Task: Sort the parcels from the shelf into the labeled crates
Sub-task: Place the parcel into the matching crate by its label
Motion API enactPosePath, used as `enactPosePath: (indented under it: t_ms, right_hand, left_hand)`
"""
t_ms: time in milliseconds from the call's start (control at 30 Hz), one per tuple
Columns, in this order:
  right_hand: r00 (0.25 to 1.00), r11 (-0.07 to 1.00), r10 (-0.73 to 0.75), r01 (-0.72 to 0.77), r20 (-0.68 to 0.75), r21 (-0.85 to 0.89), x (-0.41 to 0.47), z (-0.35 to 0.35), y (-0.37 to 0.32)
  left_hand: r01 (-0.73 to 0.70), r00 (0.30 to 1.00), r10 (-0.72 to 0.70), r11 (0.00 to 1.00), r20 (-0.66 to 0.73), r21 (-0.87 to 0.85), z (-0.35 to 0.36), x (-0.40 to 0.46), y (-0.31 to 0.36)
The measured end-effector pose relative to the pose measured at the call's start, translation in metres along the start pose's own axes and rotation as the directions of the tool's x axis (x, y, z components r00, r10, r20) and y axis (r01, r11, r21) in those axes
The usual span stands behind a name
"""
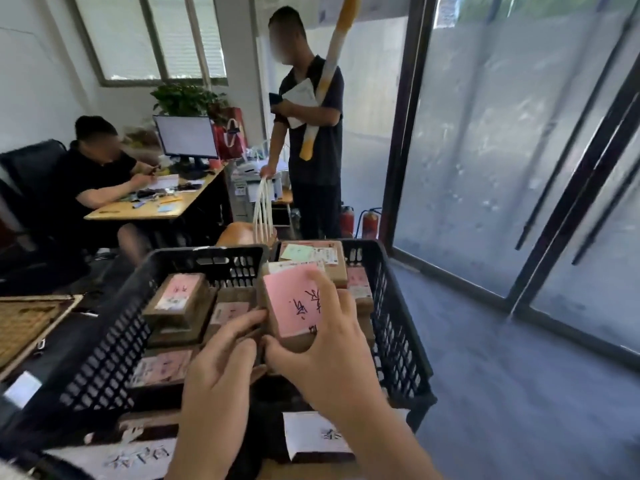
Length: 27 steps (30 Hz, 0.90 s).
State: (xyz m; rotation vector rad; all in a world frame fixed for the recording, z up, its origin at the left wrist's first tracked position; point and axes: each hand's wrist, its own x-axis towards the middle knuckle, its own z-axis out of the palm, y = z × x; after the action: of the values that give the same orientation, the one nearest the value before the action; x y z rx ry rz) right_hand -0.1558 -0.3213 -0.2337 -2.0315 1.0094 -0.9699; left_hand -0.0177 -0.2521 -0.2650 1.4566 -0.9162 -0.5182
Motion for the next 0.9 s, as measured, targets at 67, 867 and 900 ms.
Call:
enactPosePath:
  t_ms: [67, 867, 900]
  right_hand:
    - [0.994, 0.999, 0.044, -0.046, -0.096, -0.021, 0.016, -0.006, 0.010]
    - [0.853, 0.834, 0.520, -0.494, 0.051, -0.247, 0.118, 0.050, 0.255]
    - [0.848, 0.833, 0.526, -0.499, 0.062, -0.239, 0.118, 0.055, 0.259]
  left_hand:
    - [-0.005, 0.995, 0.006, 1.000, 0.104, -0.011, 0.011, 0.022, 0.012]
    - [0.279, 0.936, -0.352, 0.723, -0.009, 0.632, 0.051, 0.181, -0.135]
    - [0.287, 0.931, -0.364, 0.724, -0.007, 0.628, 0.051, 0.181, -0.134]
